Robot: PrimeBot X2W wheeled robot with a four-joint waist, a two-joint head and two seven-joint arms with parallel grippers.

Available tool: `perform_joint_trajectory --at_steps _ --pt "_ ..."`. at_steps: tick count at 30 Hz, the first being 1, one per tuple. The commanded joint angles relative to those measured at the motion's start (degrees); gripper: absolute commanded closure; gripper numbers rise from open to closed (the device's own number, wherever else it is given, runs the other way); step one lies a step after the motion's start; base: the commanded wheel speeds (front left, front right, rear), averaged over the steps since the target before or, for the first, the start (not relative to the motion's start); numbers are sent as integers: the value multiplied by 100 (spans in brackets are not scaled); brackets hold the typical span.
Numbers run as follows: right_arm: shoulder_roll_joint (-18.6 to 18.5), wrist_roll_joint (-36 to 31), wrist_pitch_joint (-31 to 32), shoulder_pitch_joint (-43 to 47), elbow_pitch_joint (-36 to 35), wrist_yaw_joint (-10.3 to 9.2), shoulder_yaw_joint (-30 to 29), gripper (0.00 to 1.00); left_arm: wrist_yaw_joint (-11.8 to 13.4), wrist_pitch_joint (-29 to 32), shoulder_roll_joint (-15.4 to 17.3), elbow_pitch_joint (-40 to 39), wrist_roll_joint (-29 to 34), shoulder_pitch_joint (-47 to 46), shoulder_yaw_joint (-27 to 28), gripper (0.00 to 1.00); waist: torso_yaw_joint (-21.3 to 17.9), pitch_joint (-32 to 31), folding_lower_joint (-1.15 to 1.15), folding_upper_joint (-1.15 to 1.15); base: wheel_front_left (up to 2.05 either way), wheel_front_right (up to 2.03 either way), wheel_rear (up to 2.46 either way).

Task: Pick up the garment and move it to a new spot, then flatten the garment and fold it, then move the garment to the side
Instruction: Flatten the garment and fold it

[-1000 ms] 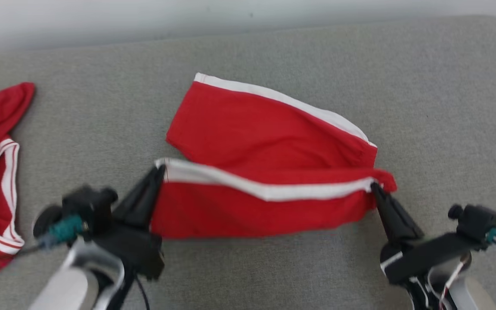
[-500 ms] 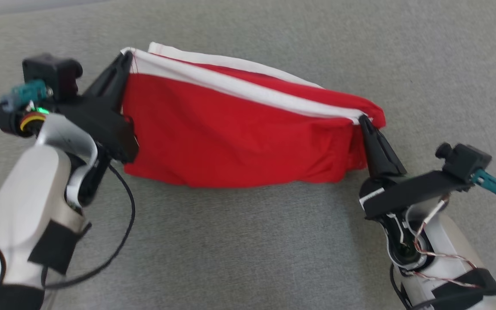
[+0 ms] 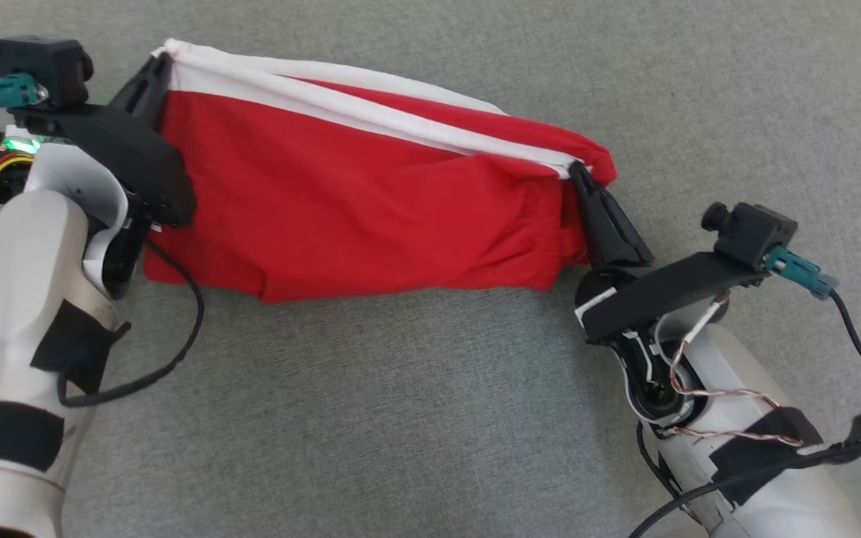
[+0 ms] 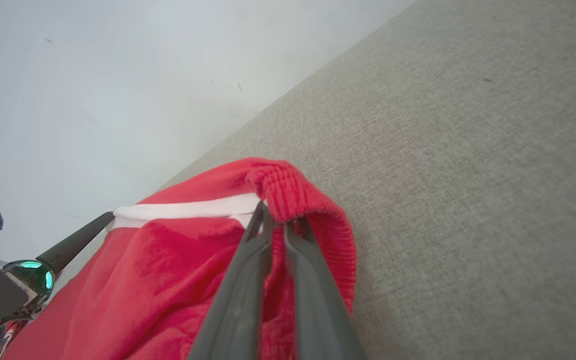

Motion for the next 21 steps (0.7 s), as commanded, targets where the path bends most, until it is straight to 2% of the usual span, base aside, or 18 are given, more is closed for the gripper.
perform_joint_trajectory --at_steps 1,3,4,5,6,7,8,9,10,15,21 --pt "-22 67 -51 -80 55 -3 76 100 -41 -79 21 129 31 -99 5 100 -69 65 -1 -1 0 0 0" --pt "-43 153 -95 -138 114 -3 205 73 -70 -190 -1 327 19 -177 13 100 -80 72 -1 -1 0 0 0" --pt "-61 198 -129 -162 137 -3 252 47 -90 -235 -16 409 10 -211 10 100 -80 73 -1 -1 0 0 0" --pt "-71 267 -145 -167 154 -3 297 18 -96 -286 -29 491 4 -226 0 100 -78 68 -1 -1 0 0 0" --pt "-85 325 -172 -164 166 -3 336 5 -124 -346 -42 549 0 -239 -6 100 -73 57 -1 -1 0 0 0" --pt "-115 369 -196 -151 175 -3 375 0 -134 -401 -57 612 -2 -255 -14 85 -64 45 -1 -1 0 0 0" --pt "-146 420 -221 -130 167 -3 417 0 -133 -466 -66 658 -13 -268 -10 70 -54 30 -1 -1 0 0 0" --pt "-180 466 -229 -95 138 -3 472 0 -136 -542 -80 694 -10 -263 -10 39 -39 7 -1 -1 0 0 0" --pt "-237 500 -244 -55 105 -3 514 0 -116 -638 -101 711 7 -256 -13 0 -19 -13 -1 -1 0 0 0" --pt "-587 521 -339 210 -167 -3 596 0 26 -1154 -110 600 107 -76 -12 0 94 -157 -1 -1 0 0 0" --pt "-935 144 -426 682 -611 -3 257 0 410 -1623 0 54 157 384 92 0 255 -364 -1 -1 0 0 0"
